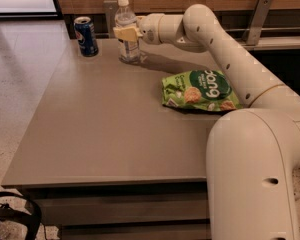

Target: Knock blue plastic bottle over

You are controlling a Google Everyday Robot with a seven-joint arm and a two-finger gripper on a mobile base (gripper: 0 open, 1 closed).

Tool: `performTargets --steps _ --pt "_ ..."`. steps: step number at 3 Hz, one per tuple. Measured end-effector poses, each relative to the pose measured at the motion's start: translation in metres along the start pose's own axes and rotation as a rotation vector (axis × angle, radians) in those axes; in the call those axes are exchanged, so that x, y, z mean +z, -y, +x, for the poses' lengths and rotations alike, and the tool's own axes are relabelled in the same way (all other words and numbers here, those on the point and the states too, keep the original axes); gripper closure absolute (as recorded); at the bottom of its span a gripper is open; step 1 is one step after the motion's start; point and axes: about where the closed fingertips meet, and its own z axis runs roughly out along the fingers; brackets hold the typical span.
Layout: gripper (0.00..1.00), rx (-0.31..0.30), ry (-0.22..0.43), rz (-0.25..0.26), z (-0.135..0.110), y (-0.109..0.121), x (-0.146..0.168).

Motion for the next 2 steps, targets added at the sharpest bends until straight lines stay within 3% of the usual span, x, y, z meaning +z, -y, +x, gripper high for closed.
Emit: performTargets --steps 1,2 --pt "0.5 0.001 0.0 -0.006 0.0006 -0.0026 0.0041" --pt "0.27 0.001 0.0 -0.007 0.0002 -0.0029 0.0046"
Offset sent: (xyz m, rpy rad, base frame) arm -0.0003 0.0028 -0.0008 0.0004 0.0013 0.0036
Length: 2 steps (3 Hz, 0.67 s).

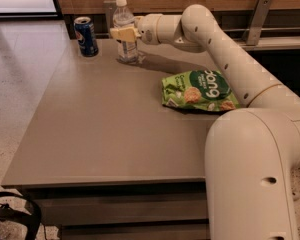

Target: Knock blue plastic bottle over

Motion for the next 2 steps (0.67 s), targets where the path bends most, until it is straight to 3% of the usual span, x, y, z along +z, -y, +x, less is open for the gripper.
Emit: performTargets --steps 1,2 --pt "0.0 0.001 0.0 -0.004 0.0001 -0.0018 0.0028" --pt "0.0 0.001 0.0 -0.005 0.0002 -0.0018 0.0029"
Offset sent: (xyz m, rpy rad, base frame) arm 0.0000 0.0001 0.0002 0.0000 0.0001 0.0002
